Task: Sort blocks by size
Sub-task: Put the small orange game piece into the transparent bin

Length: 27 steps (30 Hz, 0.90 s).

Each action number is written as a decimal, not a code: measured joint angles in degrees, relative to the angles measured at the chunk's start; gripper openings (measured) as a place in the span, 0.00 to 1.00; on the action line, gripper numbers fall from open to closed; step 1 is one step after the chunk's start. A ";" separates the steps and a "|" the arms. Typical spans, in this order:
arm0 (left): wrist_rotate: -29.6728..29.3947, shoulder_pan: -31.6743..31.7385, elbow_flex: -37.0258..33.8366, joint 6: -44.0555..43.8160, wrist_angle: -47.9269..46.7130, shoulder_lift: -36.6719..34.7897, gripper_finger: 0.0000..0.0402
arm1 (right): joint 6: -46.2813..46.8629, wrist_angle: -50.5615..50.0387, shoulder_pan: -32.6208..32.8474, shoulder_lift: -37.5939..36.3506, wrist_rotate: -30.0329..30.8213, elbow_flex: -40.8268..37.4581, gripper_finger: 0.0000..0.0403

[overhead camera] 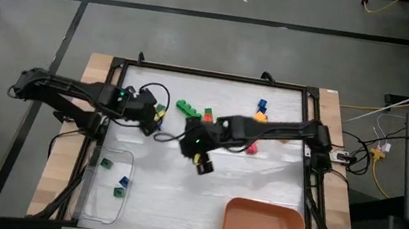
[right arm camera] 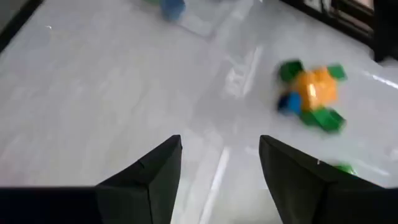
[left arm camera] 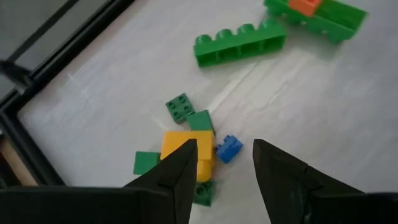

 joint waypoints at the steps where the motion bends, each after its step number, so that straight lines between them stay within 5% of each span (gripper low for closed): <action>1: 0.26 1.02 0.00 -0.03 -0.03 0.00 0.36 | 0.08 -2.06 -0.72 -0.99 0.12 0.00 0.54; 14: 8.81 11.84 0.00 10.63 2.10 1.62 0.36 | 1.28 -14.40 -11.72 -10.23 0.16 -3.41 0.54; 27: 11.99 16.32 0.00 20.93 10.43 9.00 0.36 | 0.57 5.09 -22.88 -13.09 -4.16 -28.43 0.54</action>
